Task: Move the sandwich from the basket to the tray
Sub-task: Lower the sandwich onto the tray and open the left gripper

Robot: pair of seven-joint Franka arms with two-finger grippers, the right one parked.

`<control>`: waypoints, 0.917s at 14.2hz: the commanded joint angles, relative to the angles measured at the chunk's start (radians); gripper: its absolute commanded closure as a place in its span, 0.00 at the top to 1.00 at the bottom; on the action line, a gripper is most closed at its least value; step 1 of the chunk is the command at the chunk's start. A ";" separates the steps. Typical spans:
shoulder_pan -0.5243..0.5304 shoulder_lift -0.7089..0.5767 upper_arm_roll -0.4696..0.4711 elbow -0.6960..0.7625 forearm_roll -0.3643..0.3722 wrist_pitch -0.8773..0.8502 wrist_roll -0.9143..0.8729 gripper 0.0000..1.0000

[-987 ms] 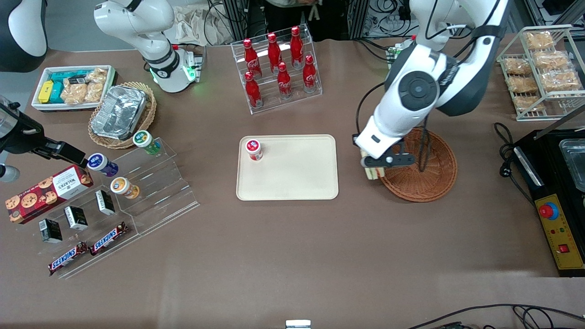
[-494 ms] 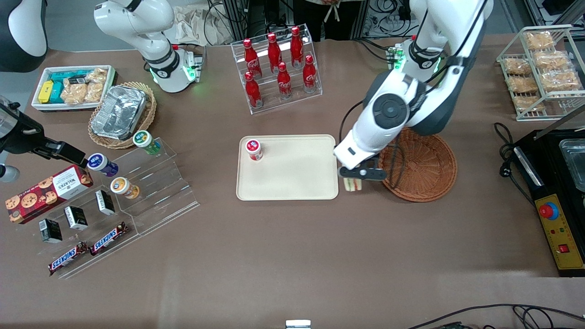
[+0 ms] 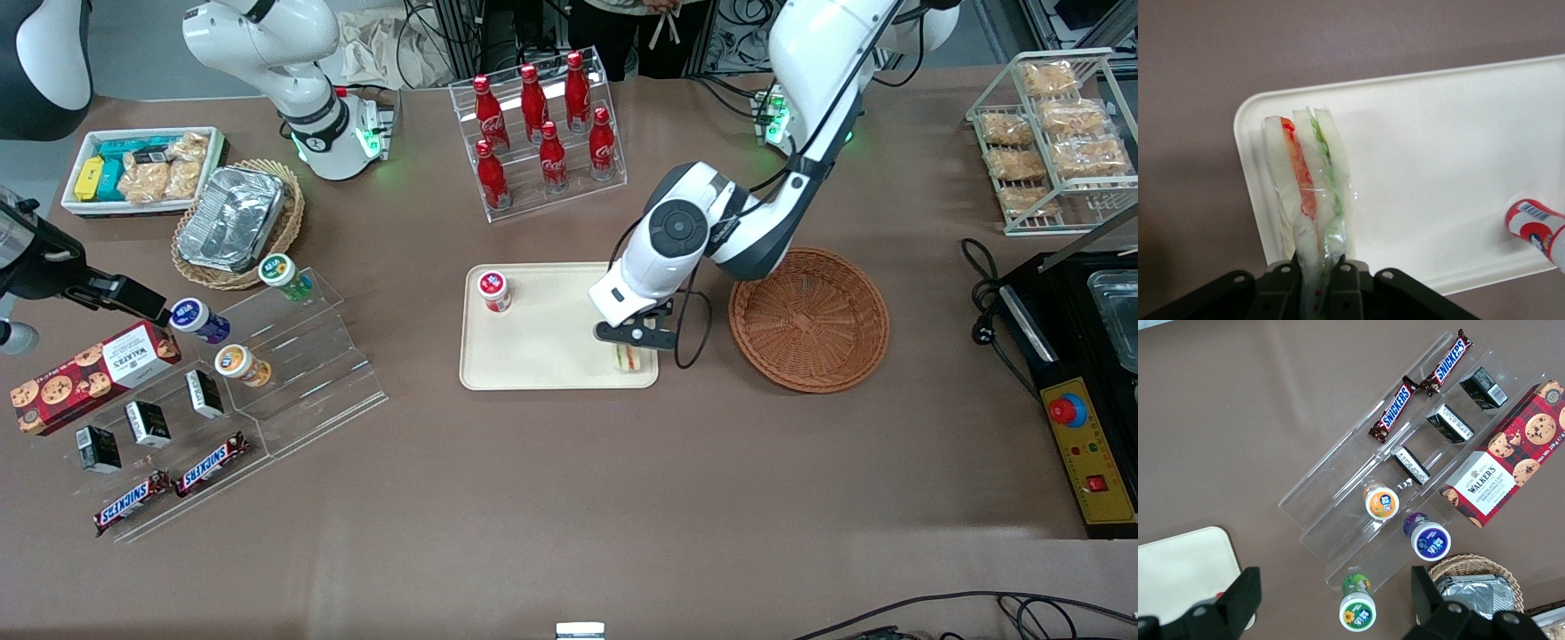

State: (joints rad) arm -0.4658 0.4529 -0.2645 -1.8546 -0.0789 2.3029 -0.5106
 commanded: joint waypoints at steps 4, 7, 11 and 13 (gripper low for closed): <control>-0.013 0.076 0.005 0.002 0.013 0.068 -0.009 0.00; -0.011 0.081 0.005 -0.002 0.014 0.079 0.001 0.04; 0.010 0.028 0.028 -0.012 0.030 0.014 0.018 0.99; 0.033 -0.040 0.044 0.021 0.037 -0.159 0.026 0.99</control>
State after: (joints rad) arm -0.4556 0.5069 -0.2340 -1.8423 -0.0600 2.2845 -0.4982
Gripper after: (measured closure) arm 0.414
